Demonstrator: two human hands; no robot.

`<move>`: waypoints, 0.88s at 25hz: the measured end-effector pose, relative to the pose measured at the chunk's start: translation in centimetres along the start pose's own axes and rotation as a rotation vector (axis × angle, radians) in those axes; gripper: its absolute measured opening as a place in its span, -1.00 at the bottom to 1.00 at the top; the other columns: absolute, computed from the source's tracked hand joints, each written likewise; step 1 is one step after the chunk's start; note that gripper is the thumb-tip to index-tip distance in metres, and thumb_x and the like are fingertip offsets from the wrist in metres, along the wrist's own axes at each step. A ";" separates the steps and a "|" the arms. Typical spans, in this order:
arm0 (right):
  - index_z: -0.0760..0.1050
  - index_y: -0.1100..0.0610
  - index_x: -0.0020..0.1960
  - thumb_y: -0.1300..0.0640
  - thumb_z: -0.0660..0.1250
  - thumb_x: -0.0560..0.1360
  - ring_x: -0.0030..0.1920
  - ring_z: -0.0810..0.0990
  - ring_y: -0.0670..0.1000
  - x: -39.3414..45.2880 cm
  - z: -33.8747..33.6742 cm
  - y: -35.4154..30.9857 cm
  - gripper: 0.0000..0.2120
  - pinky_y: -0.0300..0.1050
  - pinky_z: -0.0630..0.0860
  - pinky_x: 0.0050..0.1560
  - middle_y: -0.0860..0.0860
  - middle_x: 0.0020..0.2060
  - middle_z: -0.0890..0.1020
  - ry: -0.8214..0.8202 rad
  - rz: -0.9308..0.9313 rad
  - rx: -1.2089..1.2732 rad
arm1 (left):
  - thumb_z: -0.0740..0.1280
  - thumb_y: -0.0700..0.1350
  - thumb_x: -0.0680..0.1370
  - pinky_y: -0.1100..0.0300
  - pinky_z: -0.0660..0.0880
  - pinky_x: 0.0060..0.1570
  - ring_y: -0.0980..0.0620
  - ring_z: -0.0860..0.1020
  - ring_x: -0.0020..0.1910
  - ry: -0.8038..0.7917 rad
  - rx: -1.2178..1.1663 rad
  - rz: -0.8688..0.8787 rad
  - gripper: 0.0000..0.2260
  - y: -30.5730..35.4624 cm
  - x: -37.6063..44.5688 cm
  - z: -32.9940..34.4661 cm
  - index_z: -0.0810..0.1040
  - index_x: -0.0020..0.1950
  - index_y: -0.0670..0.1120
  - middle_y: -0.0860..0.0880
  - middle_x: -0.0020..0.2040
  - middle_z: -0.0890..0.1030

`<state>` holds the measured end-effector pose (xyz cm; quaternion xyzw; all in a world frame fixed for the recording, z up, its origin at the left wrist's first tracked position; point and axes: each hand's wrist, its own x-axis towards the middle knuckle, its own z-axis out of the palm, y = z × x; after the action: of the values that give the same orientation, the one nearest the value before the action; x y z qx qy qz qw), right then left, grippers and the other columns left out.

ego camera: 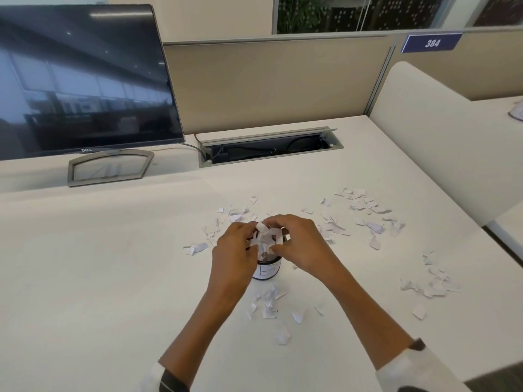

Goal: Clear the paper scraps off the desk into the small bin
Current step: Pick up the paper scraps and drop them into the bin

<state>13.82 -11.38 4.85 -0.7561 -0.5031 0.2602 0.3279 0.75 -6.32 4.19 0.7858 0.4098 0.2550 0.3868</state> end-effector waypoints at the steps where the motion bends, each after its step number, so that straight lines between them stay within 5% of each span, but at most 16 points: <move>1: 0.51 0.10 0.21 0.33 0.43 0.34 0.11 0.57 0.03 0.3 0.0 0.1 -0.54 -0.13 0.50 0.15 0.06 0.12 0.61 0.000 0.012 -0.012 | 0.21 -0.40 0.45 0.00 0.54 0.06 -0.07 0.57 0.02 0.002 0.016 0.010 -0.62 -0.1 0.0 -0.1 0.54 0.18 -0.08 -0.08 0.10 0.58; 3: 0.52 0.09 0.20 0.35 0.46 0.32 0.09 0.58 -0.01 0.1 -0.6 0.7 -0.52 -0.17 0.50 0.15 0.05 0.10 0.62 0.036 0.032 0.037 | 0.22 -0.39 0.46 0.09 0.53 0.07 -0.01 0.56 0.05 0.020 0.011 0.036 -0.61 -0.7 -0.4 -0.4 0.52 0.20 -0.06 -0.03 0.13 0.59; 6: 0.59 0.03 0.06 0.37 0.50 0.28 -0.09 0.61 -0.04 -1.5 -2.9 3.3 -0.58 -0.42 0.53 -0.13 -0.01 -0.07 0.65 0.138 0.087 0.165 | 0.30 -0.30 0.48 0.32 0.50 -0.06 0.10 0.57 -0.03 0.114 -0.004 0.041 -0.70 -2.7 -1.6 -1.0 0.54 0.16 -0.03 0.05 0.06 0.58; 10: 0.53 -0.17 -0.13 0.31 0.53 0.26 -0.18 0.58 0.00 -5.6 -6.2 9.2 -0.58 -0.44 0.46 -0.22 -0.04 -0.15 0.61 0.138 0.265 0.005 | 0.37 -0.21 0.47 0.24 0.49 -0.16 0.05 0.56 -0.11 0.168 0.043 -0.080 -0.73 -6.0 -3.2 -1.3 0.54 0.16 -0.04 0.00 0.00 0.52; 14: 0.43 -0.12 0.17 0.04 0.58 0.19 0.08 0.46 0.06 -9.6 -6.6 14.7 -0.40 -0.05 0.46 0.00 0.04 0.09 0.45 -0.025 0.558 -0.357 | 0.43 0.08 0.40 0.03 0.48 0.07 -0.11 0.49 0.12 -0.072 0.210 -0.273 -0.45 -8.6 -4.3 -0.3 0.38 0.33 -0.06 -0.08 0.13 0.42; 18: 0.25 -0.12 0.31 -0.10 0.61 0.04 0.24 0.31 0.17 -12.0 -6.2 17.3 -0.07 0.00 0.38 0.00 0.06 0.16 0.29 -0.086 0.734 -0.420 | 0.35 0.47 0.09 0.07 0.39 0.11 -0.09 0.35 0.18 -0.387 0.551 -0.277 0.09 -9.1 -5.3 0.6 0.09 0.46 -0.02 -0.08 0.19 0.30; 22: 0.21 -0.12 0.31 -0.07 0.63 -0.04 0.17 0.36 0.14 -11.7 -4.7 16.1 0.01 -0.02 0.43 0.03 -0.01 0.03 0.22 -0.110 0.652 -0.344 | 0.42 0.44 0.02 0.15 0.41 0.08 -0.02 0.30 0.16 -0.519 0.568 -0.180 0.20 -8.7 -6.1 2.5 -0.05 0.49 0.01 -0.05 0.20 0.22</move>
<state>22.51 -27.89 -3.53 -0.9055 -0.2892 0.3028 0.0686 -4.60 -9.25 -4.80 0.8609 0.4197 -0.1107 0.2654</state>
